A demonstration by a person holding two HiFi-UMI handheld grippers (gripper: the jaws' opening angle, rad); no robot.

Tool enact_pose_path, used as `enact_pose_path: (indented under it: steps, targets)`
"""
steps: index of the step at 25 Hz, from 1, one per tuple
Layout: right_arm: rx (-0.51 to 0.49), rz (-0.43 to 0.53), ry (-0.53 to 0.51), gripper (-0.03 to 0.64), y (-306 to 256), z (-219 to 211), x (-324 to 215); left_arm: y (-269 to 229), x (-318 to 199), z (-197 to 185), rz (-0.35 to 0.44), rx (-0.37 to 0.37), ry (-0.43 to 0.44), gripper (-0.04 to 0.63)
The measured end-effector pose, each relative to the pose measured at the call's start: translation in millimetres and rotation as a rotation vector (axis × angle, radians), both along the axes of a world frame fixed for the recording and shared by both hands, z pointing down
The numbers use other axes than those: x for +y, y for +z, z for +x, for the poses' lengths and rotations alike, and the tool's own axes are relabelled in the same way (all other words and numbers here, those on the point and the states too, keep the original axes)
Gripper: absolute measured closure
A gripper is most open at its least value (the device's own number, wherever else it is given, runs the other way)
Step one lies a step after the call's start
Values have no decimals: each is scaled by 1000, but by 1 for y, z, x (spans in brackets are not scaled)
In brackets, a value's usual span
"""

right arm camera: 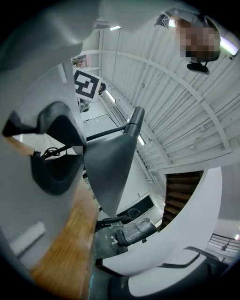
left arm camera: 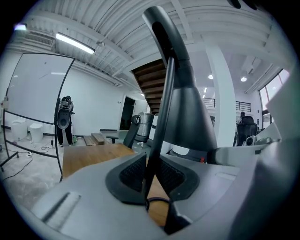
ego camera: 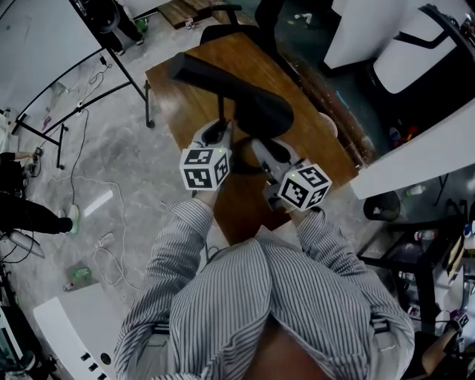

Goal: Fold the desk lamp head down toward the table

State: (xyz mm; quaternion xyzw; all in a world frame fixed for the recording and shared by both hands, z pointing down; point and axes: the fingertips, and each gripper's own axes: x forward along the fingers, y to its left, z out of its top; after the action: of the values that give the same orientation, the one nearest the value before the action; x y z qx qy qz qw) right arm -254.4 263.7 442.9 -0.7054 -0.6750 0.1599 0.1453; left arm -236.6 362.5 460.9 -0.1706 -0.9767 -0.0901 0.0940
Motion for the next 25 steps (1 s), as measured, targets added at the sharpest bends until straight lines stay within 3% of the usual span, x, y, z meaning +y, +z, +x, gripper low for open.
enact_pose_path:
  steps: [5, 10, 14, 16, 19, 25]
  targets:
    - [-28, 41, -6, 558, 0, 3, 0, -2, -2, 0, 0, 0, 8, 534]
    - [-161, 162, 5, 558, 14, 6, -6, -3, 0, 6, -13, 30, 21, 483]
    - [-223, 209, 12, 558, 18, 16, -19, -12, -8, 27, -52, 9, -12, 485]
    - [-254, 231, 9, 558, 20, 25, -25, -13, -20, 41, -60, -2, -31, 525]
    - [-268, 228, 11, 558, 17, 35, -34, -16, -49, 54, -43, -28, -10, 583]
    - [-235, 158, 6, 602, 1, 55, -42, -27, -90, 83, 23, -79, 6, 589]
